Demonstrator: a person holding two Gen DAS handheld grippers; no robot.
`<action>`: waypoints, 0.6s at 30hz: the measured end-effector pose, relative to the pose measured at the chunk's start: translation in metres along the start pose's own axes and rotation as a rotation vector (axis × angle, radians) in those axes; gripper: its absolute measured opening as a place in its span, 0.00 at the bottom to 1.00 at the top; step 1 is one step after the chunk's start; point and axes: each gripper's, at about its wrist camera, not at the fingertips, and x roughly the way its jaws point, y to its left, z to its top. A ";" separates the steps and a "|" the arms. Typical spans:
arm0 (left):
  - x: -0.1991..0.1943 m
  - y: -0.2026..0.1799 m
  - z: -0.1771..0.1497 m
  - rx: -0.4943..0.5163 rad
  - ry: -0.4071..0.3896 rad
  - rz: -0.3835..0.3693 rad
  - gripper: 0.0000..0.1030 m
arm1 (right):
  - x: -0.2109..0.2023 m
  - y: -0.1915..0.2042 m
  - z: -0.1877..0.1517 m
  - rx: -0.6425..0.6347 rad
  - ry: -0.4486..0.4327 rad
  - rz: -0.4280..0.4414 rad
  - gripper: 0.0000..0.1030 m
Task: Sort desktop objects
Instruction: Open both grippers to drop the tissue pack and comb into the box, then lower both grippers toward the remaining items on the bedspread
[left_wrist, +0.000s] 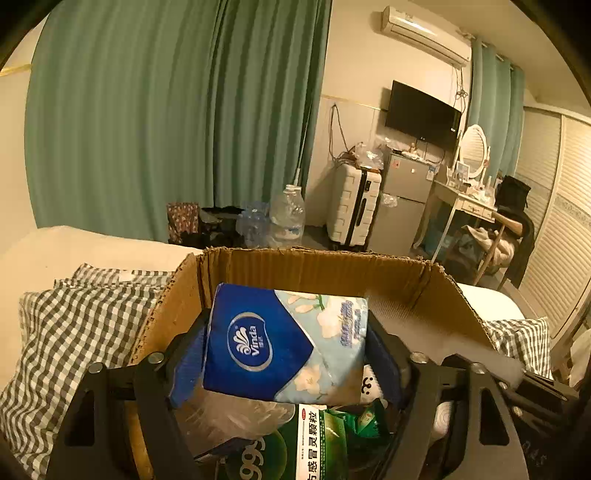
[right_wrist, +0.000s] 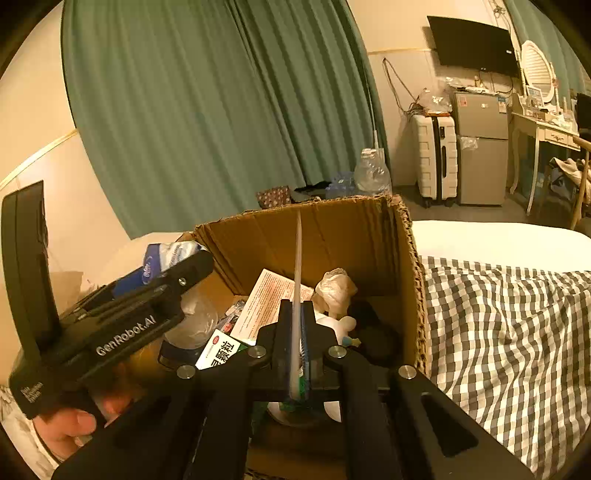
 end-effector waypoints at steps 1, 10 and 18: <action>0.001 -0.002 0.000 0.003 0.010 0.015 0.96 | -0.005 0.000 -0.001 0.005 -0.011 -0.006 0.36; -0.037 0.003 -0.021 -0.031 0.060 0.057 1.00 | -0.050 0.014 -0.023 0.002 0.005 -0.081 0.59; -0.092 0.013 -0.031 -0.097 0.099 0.043 1.00 | -0.100 0.050 -0.045 -0.003 0.015 -0.066 0.59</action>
